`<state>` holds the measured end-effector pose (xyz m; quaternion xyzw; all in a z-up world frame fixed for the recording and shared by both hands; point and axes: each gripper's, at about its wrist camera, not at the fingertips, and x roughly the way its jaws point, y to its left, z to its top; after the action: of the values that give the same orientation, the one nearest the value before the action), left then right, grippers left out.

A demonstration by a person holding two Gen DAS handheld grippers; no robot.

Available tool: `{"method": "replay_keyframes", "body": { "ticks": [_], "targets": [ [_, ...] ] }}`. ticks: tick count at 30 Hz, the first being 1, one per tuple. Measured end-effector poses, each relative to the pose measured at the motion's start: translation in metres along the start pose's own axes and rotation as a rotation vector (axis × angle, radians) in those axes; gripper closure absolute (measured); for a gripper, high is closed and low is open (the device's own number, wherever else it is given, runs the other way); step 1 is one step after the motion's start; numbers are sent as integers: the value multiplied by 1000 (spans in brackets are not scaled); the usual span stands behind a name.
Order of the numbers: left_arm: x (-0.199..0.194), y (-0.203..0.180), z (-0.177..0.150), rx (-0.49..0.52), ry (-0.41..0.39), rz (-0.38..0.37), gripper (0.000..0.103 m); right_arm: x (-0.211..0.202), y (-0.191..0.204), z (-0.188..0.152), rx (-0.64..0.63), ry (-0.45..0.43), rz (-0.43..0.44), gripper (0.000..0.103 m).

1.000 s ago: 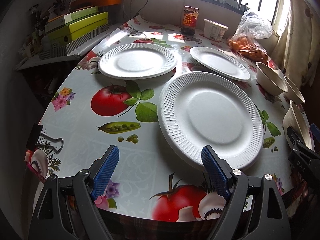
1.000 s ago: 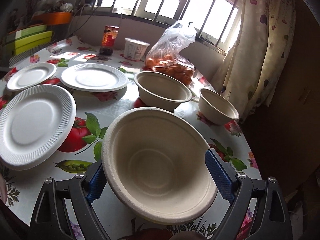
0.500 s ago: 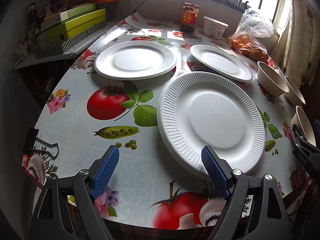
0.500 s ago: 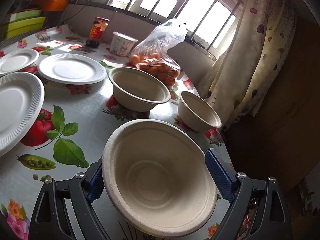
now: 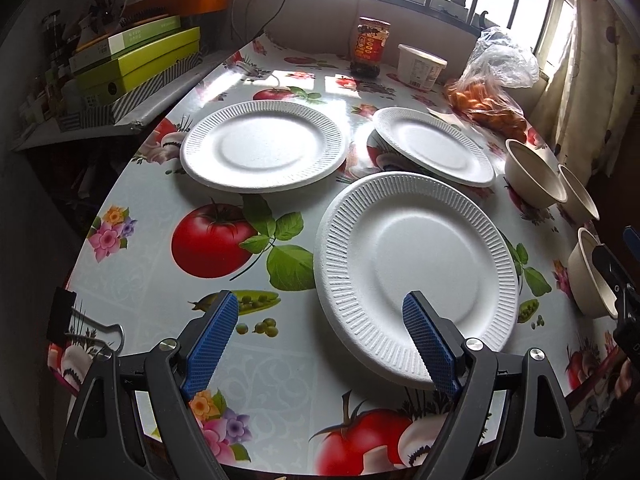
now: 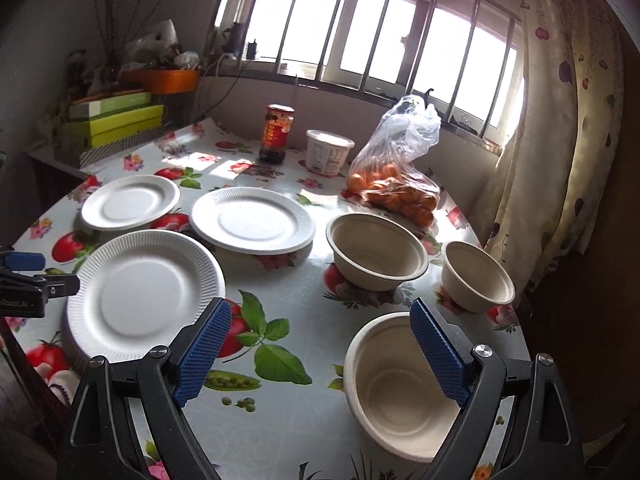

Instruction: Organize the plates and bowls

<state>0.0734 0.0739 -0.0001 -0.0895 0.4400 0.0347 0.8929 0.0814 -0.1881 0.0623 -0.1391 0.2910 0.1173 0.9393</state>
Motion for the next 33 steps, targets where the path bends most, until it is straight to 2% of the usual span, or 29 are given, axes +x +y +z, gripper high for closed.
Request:
{"method": "replay_keyframes", "body": {
  "ticks": [3, 6, 7, 15, 20, 22, 26, 28, 33],
  "targets": [
    [4, 7, 5, -44, 26, -44, 18, 11, 12, 8, 46, 49, 138, 12],
    [8, 12, 7, -63, 48, -41, 18, 26, 22, 12, 120, 112, 280, 12],
    [8, 13, 8, -61, 50, -36, 18, 30, 26, 11, 128, 125, 292, 12],
    [13, 21, 13, -82, 49, -47, 18, 64, 34, 2, 167, 228, 308, 12],
    [20, 20, 12, -85, 59, -73, 18, 78, 36, -2, 181, 261, 327, 20],
    [23, 20, 13, -90, 62, -91, 24, 84, 37, -5, 184, 275, 331, 24],
    [28, 19, 14, -90, 73, -107, 30, 91, 36, -8, 195, 296, 328, 32],
    [29, 19, 14, -92, 77, -113, 38, 93, 35, -9, 202, 297, 330, 34],
    [30, 18, 15, -87, 82, -119, 42, 95, 32, -10, 212, 305, 334, 44]
  ]
}}
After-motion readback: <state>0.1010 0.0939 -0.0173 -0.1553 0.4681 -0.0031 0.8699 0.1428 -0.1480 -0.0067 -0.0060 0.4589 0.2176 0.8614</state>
